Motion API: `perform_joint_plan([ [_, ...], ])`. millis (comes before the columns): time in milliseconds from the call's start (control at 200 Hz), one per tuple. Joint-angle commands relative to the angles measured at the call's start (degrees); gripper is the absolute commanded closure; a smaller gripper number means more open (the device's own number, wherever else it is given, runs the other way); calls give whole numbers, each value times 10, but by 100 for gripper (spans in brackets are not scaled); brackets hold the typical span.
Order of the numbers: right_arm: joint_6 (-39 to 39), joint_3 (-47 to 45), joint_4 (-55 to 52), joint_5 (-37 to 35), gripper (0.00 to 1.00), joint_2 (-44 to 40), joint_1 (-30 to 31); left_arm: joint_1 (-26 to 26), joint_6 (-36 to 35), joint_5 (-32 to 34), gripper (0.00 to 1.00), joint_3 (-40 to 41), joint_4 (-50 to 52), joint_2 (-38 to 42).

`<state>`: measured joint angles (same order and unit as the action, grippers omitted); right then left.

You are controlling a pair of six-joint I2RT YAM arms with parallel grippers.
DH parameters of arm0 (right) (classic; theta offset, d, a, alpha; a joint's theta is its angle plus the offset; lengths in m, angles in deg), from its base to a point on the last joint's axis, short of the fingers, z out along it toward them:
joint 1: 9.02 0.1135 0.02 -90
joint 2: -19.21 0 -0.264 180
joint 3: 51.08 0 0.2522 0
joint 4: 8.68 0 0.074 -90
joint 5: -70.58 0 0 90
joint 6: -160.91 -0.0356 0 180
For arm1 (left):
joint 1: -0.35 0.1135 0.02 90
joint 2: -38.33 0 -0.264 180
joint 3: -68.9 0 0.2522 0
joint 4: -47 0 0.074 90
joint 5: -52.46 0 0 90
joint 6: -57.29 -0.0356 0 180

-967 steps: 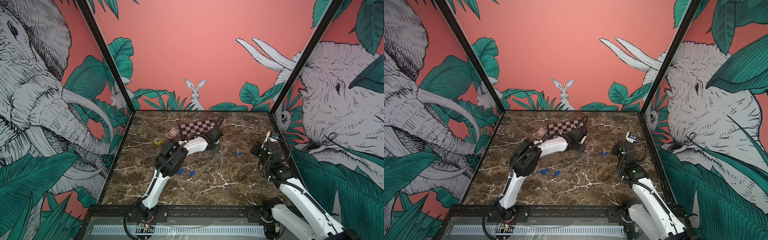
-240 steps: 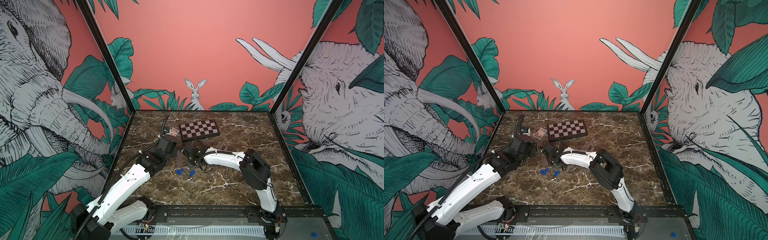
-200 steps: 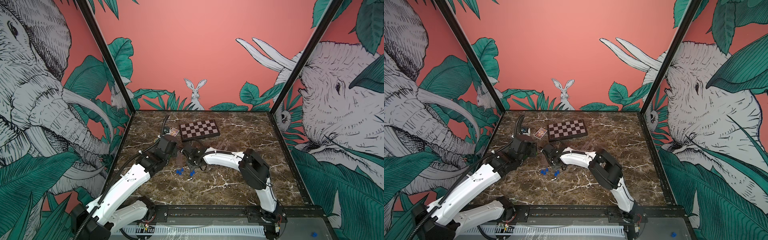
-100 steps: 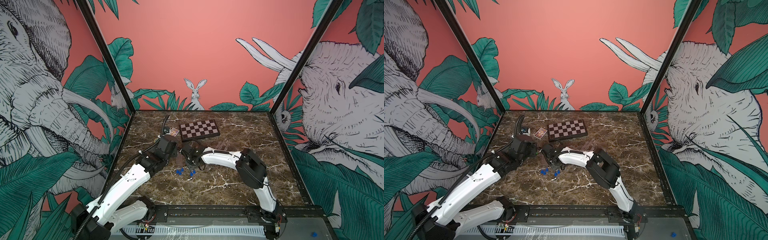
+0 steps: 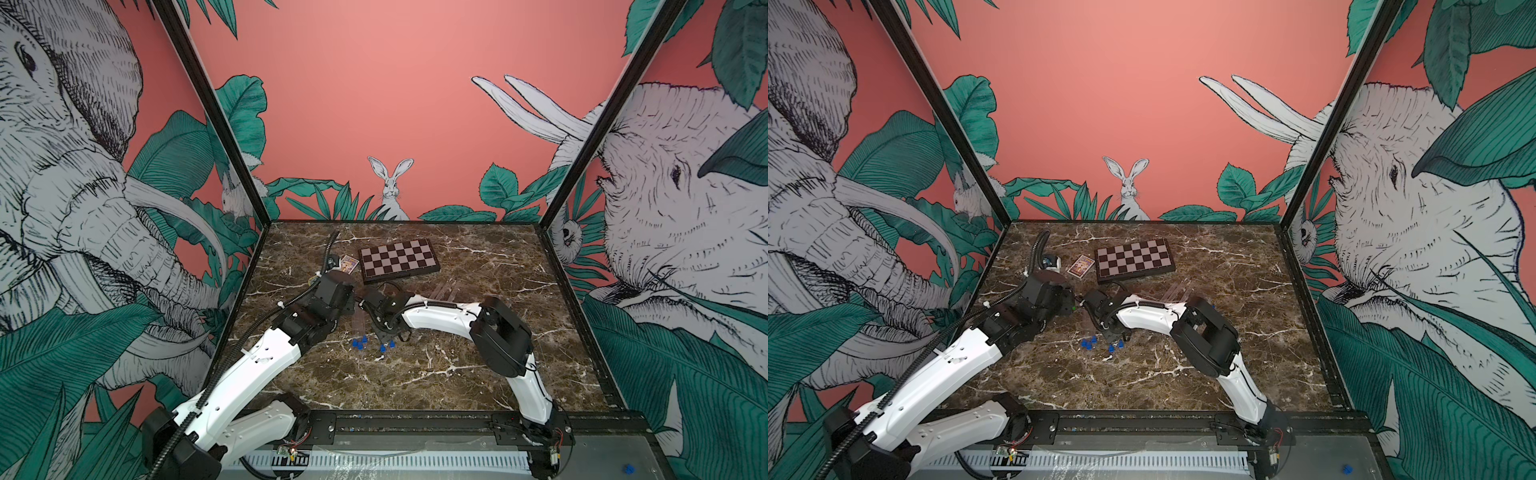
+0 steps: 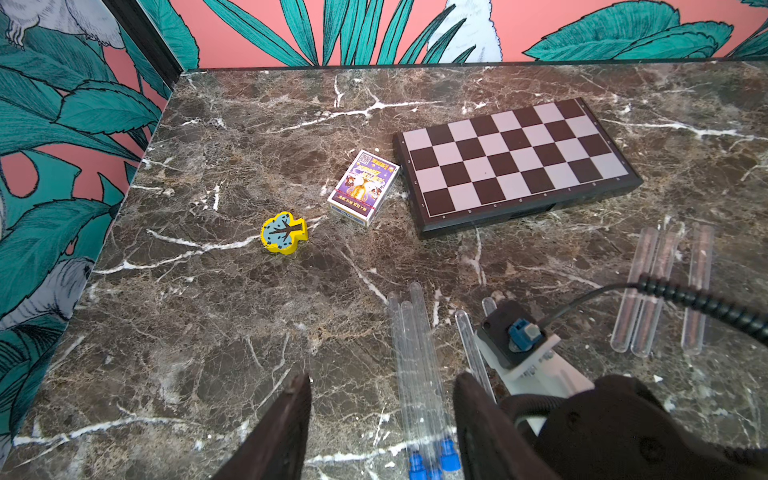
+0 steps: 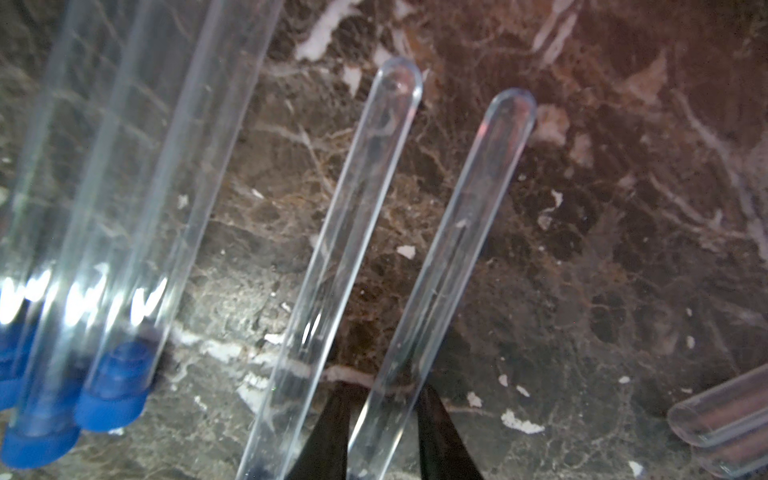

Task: Remove stoppers from test tubes
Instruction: Pick up the test tube at the center of the board.

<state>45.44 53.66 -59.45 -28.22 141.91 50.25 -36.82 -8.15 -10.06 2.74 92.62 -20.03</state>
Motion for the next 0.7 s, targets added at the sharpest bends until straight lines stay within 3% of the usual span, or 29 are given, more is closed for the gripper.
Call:
perform_joint_plan([
  [0, -9, -17, -18, -1, 75, -3, 2, 3, 11, 12, 42, 3, -3, 11],
  [300, -13, -35, -8, 4, 82, -22, -6, 3, 6, 9, 42, -7, -5, -1],
  [695, -19, -52, 1, 15, 79, -32, -23, 4, 2, 9, 38, -11, -4, -6],
])
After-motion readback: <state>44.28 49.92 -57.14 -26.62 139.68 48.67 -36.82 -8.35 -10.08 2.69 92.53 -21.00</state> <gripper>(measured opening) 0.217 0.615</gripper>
